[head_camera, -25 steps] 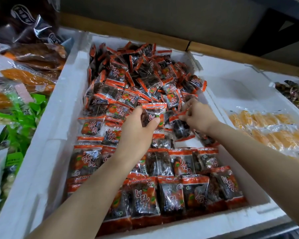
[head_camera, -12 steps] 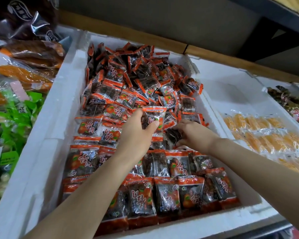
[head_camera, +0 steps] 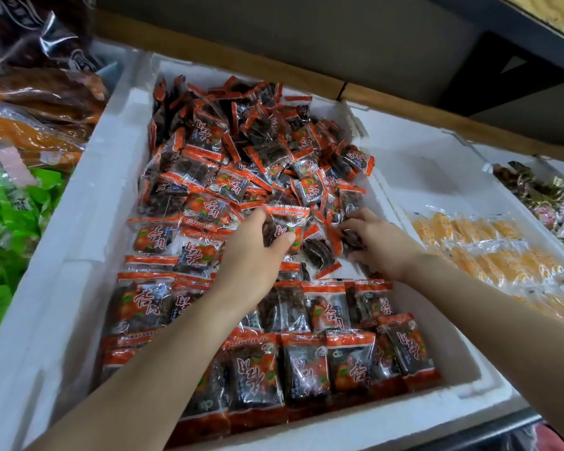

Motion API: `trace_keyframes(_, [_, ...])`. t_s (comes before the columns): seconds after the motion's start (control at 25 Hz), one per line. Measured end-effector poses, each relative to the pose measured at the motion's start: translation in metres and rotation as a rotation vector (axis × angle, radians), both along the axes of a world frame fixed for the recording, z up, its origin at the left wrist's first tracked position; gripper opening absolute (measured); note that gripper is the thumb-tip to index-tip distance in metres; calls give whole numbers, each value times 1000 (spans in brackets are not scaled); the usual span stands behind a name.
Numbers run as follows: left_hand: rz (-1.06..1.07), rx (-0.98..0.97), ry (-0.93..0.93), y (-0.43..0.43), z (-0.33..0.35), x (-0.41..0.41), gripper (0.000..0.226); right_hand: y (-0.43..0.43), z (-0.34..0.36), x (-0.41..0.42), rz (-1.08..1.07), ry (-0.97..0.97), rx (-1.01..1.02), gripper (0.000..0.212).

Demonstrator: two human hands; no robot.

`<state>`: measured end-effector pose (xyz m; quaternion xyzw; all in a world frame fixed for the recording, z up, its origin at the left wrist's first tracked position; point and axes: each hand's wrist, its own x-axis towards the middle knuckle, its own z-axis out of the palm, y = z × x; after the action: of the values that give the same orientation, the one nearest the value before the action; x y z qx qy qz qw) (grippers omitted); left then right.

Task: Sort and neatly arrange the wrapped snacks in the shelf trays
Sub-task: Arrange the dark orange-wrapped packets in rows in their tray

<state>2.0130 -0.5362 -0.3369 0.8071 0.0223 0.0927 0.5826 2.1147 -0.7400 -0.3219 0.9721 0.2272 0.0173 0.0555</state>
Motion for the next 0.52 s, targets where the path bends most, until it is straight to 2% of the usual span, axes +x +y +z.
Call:
trace_keyframes(0.08, [-7, 4, 20, 0, 0, 0, 9, 0, 6, 2, -36, -23, 64, 39])
trace_keyframes(0.12, [-8, 11, 19, 0, -2, 2, 16, 0, 10, 1, -59, -77, 120, 29])
trace_keyframes(0.2, [-6, 9, 19, -2, -1, 2, 41, 5, 22, -7, -90, -212, 318, 18])
trace_keyframes(0.28, [-11, -40, 40, -5, 1, -1, 65, 21, 35, -25, -61, -259, 505, 22])
trace_keyframes(0.36, [-30, -107, 56, -7, 1, -1, 67, 45, 39, -46, 26, -155, 565, 24])
trace_keyframes(0.44, [-29, -188, 52, -6, -3, 1, 61, 67, 32, -66, 65, 70, 533, 30])
trace_keyframes(0.52, [-80, -361, 97, -7, 1, 1, 69, 78, 23, -77, 112, 223, 482, 36])
